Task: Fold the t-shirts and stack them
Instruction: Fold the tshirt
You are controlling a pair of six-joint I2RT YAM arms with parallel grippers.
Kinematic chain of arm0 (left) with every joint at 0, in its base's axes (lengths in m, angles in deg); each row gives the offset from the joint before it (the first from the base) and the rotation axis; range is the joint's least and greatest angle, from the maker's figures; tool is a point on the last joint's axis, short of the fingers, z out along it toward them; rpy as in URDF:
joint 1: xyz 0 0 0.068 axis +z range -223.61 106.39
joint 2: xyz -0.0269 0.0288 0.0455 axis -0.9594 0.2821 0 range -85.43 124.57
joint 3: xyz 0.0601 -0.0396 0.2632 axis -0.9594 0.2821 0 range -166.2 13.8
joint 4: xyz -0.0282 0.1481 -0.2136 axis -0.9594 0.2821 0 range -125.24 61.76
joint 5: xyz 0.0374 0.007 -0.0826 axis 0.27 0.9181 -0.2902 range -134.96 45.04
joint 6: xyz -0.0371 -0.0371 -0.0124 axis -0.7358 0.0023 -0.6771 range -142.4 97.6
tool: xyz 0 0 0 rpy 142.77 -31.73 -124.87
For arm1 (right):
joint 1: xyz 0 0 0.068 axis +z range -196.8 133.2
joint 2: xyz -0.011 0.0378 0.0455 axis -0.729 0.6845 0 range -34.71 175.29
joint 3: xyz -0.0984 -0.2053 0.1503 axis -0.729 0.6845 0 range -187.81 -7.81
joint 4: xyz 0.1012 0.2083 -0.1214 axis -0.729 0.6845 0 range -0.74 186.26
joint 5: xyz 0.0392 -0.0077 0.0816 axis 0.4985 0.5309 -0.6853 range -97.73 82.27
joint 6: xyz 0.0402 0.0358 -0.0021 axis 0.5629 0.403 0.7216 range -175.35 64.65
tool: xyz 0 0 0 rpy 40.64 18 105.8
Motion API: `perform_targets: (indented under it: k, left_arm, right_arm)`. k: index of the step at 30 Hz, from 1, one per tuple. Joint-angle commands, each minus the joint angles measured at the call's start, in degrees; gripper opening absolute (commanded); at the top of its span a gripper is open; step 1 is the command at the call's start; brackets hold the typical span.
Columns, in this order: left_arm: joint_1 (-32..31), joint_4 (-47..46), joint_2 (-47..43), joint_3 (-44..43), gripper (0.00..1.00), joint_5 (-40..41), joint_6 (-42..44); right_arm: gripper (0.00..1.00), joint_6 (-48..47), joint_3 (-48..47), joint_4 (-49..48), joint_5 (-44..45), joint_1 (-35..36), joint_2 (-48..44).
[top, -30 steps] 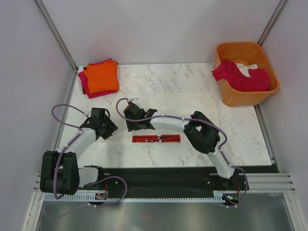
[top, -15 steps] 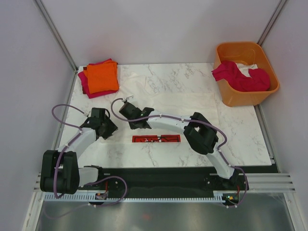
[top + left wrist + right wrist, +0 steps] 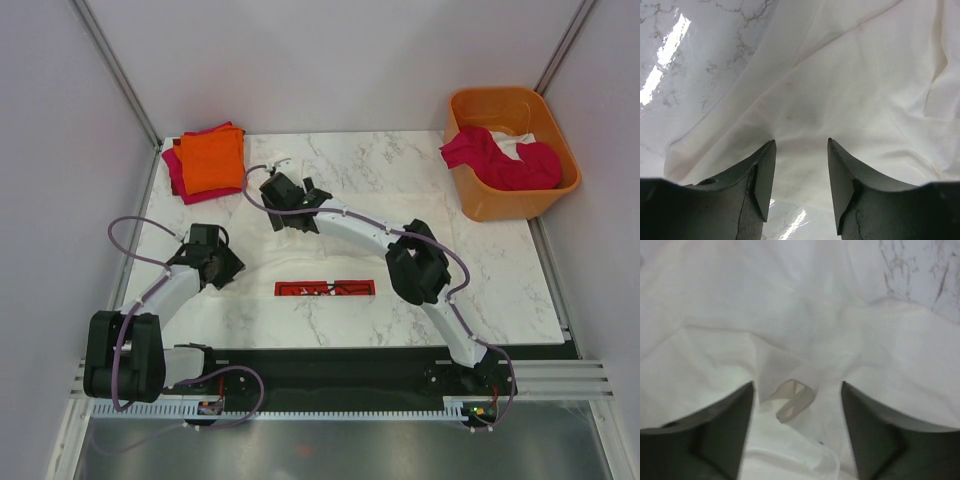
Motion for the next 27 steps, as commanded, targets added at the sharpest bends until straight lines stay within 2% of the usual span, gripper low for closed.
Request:
perform_targets:
  k: [1,7,9,13,14,17,20,23,25,27]
  left_arm:
    - [0.0,-1.5,-0.6,-0.4,0.53,0.3,1.5]
    - [0.0,-1.0,-1.9,-0.9,0.52,-0.6,1.7]
    - [-0.1,-0.7,-2.7,-1.0,0.51,-0.8,1.7]
    - [-0.1,-0.3,-4.1,-0.6,0.51,-0.3,1.7]
    - [-0.1,-0.2,-4.3,-0.3,0.51,-0.3,1.6]
    - [-0.2,-0.2,-4.7,0.1,0.5,-0.5,1.4]
    - [-0.2,-0.1,-5.6,0.6,0.5,-1.2,1.4]
    - [-0.3,0.0,-7.1,0.8,0.5,-1.5,1.5]
    - [-0.3,0.1,-7.7,-0.7,0.5,-2.6,1.9]
    - [-0.4,0.1,-7.6,-2.7,0.5,-2.6,3.2]
  right_arm:
    - [0.98,-1.2,-2.5,3.6,4.1,-4.3,1.7]
    - [0.98,-3.3,-2.4,3.6,7.7,-6.2,-2.3]
    - [0.98,-3.2,0.3,1.9,5.7,-6.1,-6.4]
    - [0.98,1.1,9.8,-5.1,-8.6,-6.2,-13.7]
    - [0.96,3.9,10.9,-6.3,-14.9,-6.2,-13.7]
    - [0.9,8.3,11.3,-6.7,-22.6,-6.2,-10.5]
    - [0.85,10.2,10.9,-7.8,-26.5,-6.2,-6.6]
    - [0.83,10.5,9.5,-8.0,-28.8,-6.2,-4.2]
    - [0.82,9.9,10.8,-8.1,-26.0,-6.2,-5.1]
    - [0.82,8.4,15.6,-8.4,-22.0,-6.2,-9.9]
